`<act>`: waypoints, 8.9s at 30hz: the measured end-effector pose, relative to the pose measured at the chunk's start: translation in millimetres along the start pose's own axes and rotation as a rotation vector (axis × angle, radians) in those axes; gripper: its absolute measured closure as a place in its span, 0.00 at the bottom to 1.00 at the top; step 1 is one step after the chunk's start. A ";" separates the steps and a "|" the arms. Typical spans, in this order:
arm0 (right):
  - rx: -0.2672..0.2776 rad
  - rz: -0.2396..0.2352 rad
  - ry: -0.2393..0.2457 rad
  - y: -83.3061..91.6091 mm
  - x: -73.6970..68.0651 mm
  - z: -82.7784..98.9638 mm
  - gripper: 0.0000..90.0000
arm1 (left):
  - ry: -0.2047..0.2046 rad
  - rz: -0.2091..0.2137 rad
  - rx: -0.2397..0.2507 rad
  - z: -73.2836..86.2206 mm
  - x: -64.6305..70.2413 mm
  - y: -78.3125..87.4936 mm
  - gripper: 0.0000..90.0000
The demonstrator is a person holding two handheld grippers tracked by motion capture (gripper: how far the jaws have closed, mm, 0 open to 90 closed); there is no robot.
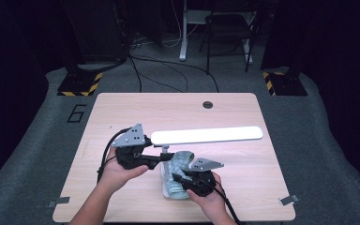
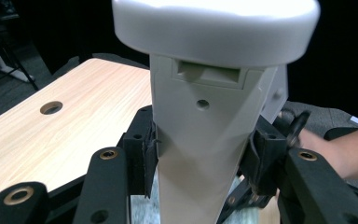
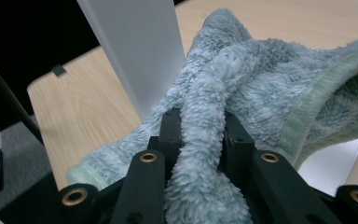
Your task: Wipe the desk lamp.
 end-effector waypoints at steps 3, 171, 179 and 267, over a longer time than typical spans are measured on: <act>0.038 0.015 -0.003 9.5 -2.1 -13.2 0.82 | 0.004 -0.001 -0.001 0.0 -0.2 0.4 0.58; 0.098 0.031 -0.006 20.8 4.2 -36.4 0.81 | 0.037 -0.028 -0.061 132.7 -42.4 -57.6 0.57; 0.147 0.028 -0.006 34.4 0.0 -50.2 0.81 | 0.032 -0.044 -0.062 132.7 -41.9 -58.7 0.57; 0.434 0.061 -0.011 81.6 -10.3 -89.4 0.81 | -0.033 -0.049 0.058 95.2 -23.3 -36.3 0.51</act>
Point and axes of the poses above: each handheld gripper's, and its own axes: y roughly backward along the jaws, z roughly out of its underside, x roughly to its right, the point moved 2 cm from there along -y, roughly forward along the jaws, and after that the axes turned 15 degrees about y, right-handed, at the moved point
